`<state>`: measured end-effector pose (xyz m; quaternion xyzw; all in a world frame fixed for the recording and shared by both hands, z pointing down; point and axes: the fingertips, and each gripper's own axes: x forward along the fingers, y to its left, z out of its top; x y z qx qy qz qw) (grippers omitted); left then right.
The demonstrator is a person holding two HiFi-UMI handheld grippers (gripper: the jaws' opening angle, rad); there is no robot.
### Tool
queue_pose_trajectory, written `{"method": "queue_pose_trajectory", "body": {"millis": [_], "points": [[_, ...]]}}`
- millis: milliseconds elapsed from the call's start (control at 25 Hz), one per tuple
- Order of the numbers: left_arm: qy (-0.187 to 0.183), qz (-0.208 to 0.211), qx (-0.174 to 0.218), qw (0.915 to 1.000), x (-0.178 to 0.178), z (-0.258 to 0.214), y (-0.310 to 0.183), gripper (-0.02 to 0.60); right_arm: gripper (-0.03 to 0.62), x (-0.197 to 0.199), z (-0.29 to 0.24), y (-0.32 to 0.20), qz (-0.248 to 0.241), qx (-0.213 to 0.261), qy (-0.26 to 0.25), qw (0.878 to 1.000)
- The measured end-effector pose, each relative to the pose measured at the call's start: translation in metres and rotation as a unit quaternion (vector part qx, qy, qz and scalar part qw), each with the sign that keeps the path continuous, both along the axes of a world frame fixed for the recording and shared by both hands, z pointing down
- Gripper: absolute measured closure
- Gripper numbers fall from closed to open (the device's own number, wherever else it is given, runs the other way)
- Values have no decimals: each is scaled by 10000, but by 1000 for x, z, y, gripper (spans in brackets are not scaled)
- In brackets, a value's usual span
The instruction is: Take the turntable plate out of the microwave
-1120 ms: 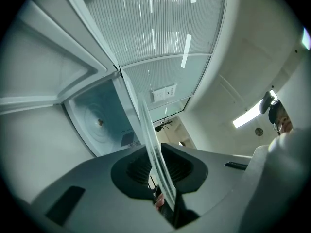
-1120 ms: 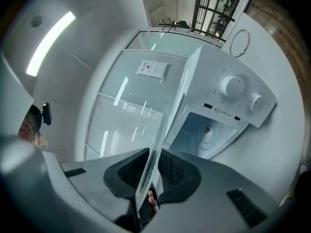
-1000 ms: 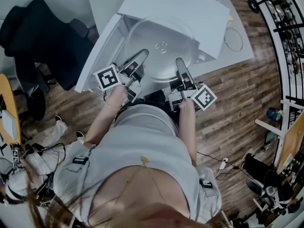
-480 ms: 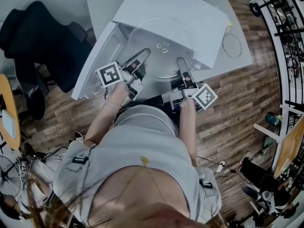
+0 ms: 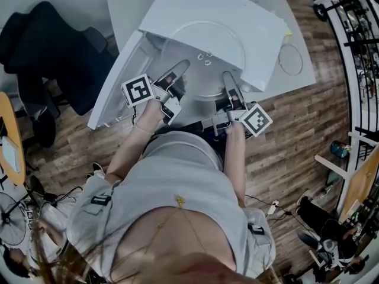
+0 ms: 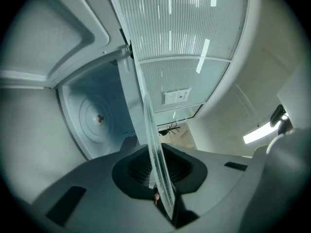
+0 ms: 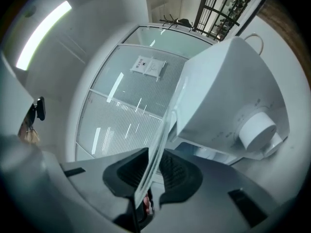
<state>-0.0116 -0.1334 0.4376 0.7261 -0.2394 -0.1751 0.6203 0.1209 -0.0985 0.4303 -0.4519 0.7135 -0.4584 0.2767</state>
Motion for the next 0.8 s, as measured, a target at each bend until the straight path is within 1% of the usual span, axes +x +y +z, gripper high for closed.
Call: {"method": "queue_pose_trajectory", "body": {"millis": [80,160,240,360,440,520,600,680,720,760,800], "points": [[-16,-69,-26,10000,-1,0,-1,522,523,-4,-3,0,-74,107,31,9999],[-6,-141,-95,9999,-3,1,-3,526,486,-8,-5,2,-226,237,97,9994],[112,-198,-168,9996,-2,1,-7,534,423,-14,-5,7,-452,332,63,9984],[171,-225,-184,9994,1,1,-10,534,396,-36,-2,22,-972,368,-135,9945],[194,-239,-216,9993,4,2,-11,535,412,-56,3,35,-1342,310,-191,9903],[215,-267,-246,9991,7,2,-13,535,461,-70,6,43,-1542,295,-160,9875],[241,-300,-250,9989,8,2,-15,535,490,-73,6,41,-1531,302,-158,9876],[180,-285,-123,9994,9,1,-17,534,490,-72,5,38,-1452,294,-307,9885],[42,-245,21,9997,9,0,-18,534,493,-70,4,37,-1411,308,-396,9887],[-198,-186,223,9994,10,-1,-18,530,497,-69,3,36,-1379,340,-453,9888],[-520,-116,471,9975,9,-1,-18,516,500,-68,2,35,-1352,352,-485,9890]]}}
